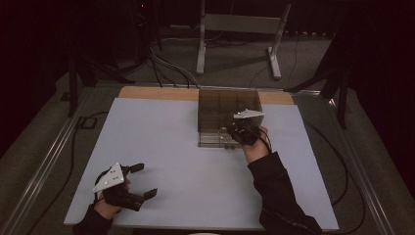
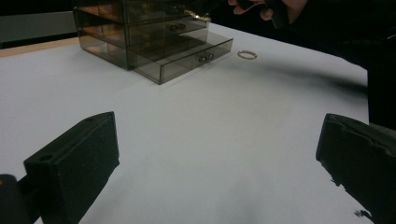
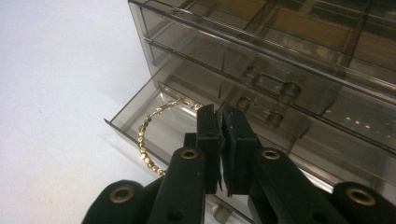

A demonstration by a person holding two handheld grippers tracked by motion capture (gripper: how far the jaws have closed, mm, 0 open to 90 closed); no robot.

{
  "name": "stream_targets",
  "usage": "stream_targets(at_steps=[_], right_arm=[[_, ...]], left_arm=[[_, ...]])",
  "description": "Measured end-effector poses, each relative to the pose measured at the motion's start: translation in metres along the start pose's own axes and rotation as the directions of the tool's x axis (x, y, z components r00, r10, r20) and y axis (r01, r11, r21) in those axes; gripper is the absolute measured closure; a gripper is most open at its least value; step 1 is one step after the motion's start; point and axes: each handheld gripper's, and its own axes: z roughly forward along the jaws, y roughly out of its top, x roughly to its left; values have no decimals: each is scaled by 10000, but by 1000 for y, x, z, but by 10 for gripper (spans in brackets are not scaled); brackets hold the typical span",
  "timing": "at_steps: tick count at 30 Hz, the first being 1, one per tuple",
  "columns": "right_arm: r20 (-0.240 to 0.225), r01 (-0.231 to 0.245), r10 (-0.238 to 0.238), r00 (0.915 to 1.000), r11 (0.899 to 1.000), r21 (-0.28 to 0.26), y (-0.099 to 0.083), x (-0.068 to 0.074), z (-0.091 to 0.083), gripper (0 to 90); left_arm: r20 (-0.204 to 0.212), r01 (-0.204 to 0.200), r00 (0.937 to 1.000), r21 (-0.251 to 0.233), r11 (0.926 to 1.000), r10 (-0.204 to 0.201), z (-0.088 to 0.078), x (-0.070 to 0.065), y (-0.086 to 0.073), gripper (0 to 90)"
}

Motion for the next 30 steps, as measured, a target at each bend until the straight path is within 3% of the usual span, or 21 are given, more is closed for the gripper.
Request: stream_targets(at_steps=[12,25,30], right_arm=[[-34,-480,480,9988,9988,114,2,4,22,861],[-318,-701,712,9970,9970,322,6,20,48,857],[-654,-801,824,9945,9961,364,5,23,54,725]], left_arm=[[-1,9,10000,52,10000,-9,0,0,-1,4],[-27,-8,10000,44,10000,8,-2,0,-1,4],[-39,-4,10000,15,10000,4,-2,0,-1,4]])
